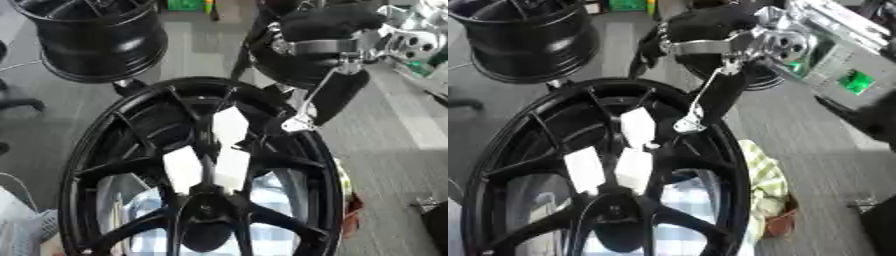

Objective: Pull the pin out of the wheel hub.

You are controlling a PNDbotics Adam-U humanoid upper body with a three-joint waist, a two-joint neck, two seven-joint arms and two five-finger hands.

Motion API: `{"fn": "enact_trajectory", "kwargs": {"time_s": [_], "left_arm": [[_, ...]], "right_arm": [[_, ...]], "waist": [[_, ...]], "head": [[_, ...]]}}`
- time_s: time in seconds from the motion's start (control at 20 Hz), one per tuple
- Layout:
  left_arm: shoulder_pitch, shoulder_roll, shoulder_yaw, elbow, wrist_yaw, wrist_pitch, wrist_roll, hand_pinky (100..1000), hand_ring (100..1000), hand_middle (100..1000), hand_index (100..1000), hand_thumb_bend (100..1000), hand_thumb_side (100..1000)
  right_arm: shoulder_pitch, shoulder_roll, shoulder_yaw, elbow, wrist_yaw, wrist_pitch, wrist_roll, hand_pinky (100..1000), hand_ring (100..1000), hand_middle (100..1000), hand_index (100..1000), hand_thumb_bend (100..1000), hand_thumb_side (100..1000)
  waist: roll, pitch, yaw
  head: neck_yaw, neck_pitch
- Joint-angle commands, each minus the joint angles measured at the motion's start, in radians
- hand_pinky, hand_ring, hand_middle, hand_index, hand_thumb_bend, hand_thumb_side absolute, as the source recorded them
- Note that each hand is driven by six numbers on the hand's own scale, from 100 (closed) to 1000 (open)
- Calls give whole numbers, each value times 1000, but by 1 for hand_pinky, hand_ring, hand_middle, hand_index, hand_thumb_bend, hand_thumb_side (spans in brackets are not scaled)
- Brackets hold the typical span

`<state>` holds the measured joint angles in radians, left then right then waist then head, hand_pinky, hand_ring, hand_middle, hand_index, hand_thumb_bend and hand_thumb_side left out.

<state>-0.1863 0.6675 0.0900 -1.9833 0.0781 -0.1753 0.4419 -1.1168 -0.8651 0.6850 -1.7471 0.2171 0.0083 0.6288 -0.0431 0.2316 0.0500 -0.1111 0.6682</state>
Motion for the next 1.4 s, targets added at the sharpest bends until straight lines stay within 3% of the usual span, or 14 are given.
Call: {"fn": "enact_trajectory", "kwargs": {"time_s": [0.05, 0.35, 0.65, 1.4], "left_arm": [[-7, 20, 7, -17, 4, 1, 0, 768, 872, 734, 882, 306, 733], [-8, 20, 9, -17, 4, 0, 3, 769, 872, 734, 882, 308, 730], [-9, 18, 11, -17, 4, 0, 4, 769, 873, 735, 882, 310, 728], [-16, 12, 11, -17, 6, 0, 5, 769, 873, 736, 882, 309, 730]], "right_arm": [[-31, 19, -24, 43, -7, -11, 55, 857, 829, 778, 839, 458, 315], [-55, 58, -39, 87, -25, -31, 161, 858, 829, 778, 847, 475, 298], [-68, 87, -68, 127, -42, -22, 264, 856, 828, 780, 852, 483, 312], [-78, 151, -67, 212, -42, -1, 278, 849, 822, 782, 859, 483, 343]], "waist": [[7, -17, 0], [5, -21, 2], [4, -21, 7], [-3, -17, 21]], "head": [[-5, 9], [-10, 34], [-12, 37], [-19, 34]]}}
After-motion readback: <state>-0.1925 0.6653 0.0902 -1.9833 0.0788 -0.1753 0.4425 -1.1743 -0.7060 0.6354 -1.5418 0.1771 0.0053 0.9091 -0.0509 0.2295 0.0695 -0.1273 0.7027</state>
